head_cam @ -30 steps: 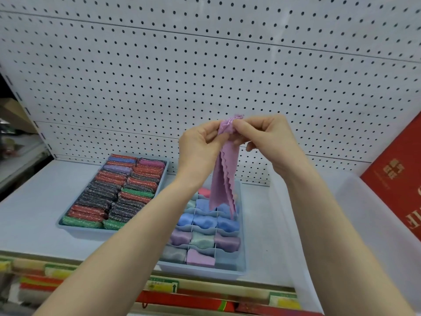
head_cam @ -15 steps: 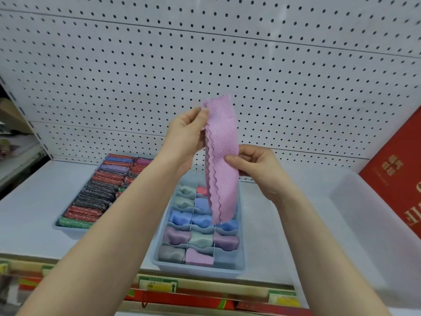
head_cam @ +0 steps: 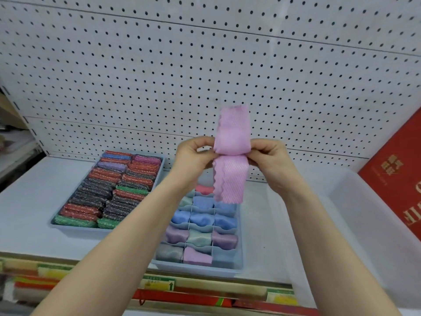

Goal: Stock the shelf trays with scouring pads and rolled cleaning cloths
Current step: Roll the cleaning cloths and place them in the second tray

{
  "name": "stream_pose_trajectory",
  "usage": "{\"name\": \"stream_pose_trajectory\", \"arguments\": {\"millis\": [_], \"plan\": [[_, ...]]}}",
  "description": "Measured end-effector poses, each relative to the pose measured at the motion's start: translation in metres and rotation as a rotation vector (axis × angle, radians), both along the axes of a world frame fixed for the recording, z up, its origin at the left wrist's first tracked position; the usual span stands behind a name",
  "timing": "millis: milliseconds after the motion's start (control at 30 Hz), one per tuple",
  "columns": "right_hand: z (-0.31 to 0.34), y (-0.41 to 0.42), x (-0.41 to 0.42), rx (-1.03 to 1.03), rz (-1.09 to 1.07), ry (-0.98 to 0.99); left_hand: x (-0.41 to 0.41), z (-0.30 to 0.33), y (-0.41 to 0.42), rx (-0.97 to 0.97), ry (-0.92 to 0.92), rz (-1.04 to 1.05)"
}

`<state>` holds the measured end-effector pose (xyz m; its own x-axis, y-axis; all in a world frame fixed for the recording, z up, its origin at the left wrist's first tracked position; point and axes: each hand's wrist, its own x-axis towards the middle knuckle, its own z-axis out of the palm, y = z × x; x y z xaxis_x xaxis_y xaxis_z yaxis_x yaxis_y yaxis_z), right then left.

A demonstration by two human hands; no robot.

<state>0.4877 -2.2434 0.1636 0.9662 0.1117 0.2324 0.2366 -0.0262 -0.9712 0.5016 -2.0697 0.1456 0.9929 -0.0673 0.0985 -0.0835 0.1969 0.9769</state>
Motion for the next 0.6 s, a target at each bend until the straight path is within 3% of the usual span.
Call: {"name": "stream_pose_trajectory", "arguments": {"millis": [100,233,367,467,533,600], "plan": [[0.008,-0.002,-0.001,-0.047,0.06,-0.069,0.001,0.013,0.0,-0.04,-0.08,-0.018],[0.0,-0.003,-0.007,0.115,0.14,0.057,0.001,0.015,0.002,-0.001,-0.103,0.006],[-0.011,0.006,-0.013,0.007,0.102,0.056,0.003,0.011,0.006,-0.047,-0.093,0.068],[-0.014,0.012,-0.01,0.037,-0.046,0.077,0.002,-0.001,0.017,0.202,-0.17,0.034],[-0.015,0.011,-0.005,0.092,-0.087,0.184,-0.003,-0.011,0.025,0.42,-0.252,-0.08],[-0.013,0.01,-0.002,0.17,-0.044,0.317,-0.009,-0.018,0.026,0.511,-0.29,-0.169]]}}
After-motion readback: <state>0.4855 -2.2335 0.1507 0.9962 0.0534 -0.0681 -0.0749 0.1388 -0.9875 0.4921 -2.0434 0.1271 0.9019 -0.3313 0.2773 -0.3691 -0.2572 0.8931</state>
